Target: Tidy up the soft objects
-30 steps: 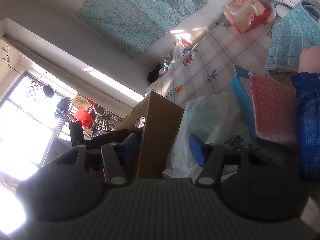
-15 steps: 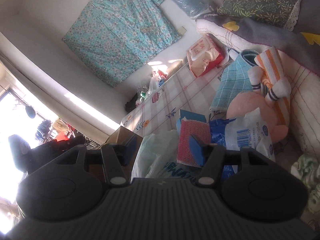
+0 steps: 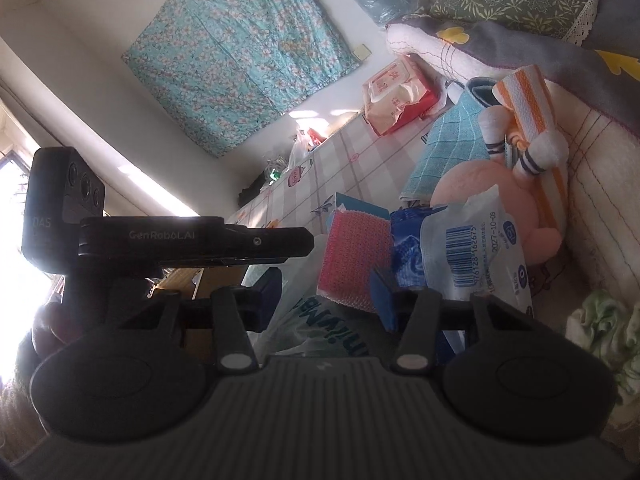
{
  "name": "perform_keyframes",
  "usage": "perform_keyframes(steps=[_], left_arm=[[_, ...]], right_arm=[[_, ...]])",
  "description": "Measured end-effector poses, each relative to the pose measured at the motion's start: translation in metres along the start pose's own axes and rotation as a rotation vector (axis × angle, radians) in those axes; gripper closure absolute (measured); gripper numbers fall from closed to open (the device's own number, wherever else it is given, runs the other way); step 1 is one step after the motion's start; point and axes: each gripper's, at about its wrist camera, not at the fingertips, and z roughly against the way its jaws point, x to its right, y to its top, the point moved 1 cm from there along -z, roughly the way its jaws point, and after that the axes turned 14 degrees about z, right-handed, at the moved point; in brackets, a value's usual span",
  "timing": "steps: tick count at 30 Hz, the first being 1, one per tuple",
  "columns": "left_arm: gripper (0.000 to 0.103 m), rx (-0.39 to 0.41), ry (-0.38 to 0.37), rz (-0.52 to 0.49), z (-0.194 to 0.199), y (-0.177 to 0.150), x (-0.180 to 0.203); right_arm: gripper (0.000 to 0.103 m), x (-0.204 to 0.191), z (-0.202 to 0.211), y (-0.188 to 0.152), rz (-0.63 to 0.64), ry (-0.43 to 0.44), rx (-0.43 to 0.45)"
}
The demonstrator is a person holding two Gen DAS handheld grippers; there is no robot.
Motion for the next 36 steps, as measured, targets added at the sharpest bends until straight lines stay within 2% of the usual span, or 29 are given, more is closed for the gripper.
perform_keyframes(steps=[2, 5, 10, 15, 19, 28, 33, 36], left_arm=[[0.058, -0.019, 0.033, -0.006, -0.014, 0.005, 0.004], [0.069, -0.038, 0.067, -0.004, -0.031, 0.010, 0.005], [0.078, -0.007, 0.057, 0.014, -0.031, 0.010, 0.005], [0.079, 0.059, 0.022, 0.058, -0.003, 0.007, 0.000], [0.079, 0.121, -0.008, 0.110, 0.027, -0.001, -0.012], [0.081, 0.131, -0.034, 0.230, 0.061, -0.033, -0.055], [0.083, 0.108, -0.033, 0.222, 0.065, -0.048, -0.059], [0.082, 0.095, -0.006, 0.182, 0.064, -0.051, -0.057]], right_arm=[[0.055, 0.002, -0.003, -0.004, -0.014, 0.008, -0.006], [0.055, 0.003, -0.005, -0.009, -0.024, 0.008, -0.008], [0.055, 0.006, -0.002, -0.016, -0.059, 0.022, -0.004], [0.053, 0.019, -0.008, -0.021, -0.236, 0.164, 0.013], [0.053, 0.019, -0.018, -0.020, -0.326, 0.247, 0.021], [0.053, 0.008, -0.050, -0.022, -0.348, 0.197, -0.049], [0.053, 0.006, -0.065, -0.022, -0.362, 0.161, -0.058], [0.055, 0.008, -0.071, -0.020, -0.369, 0.153, -0.061]])
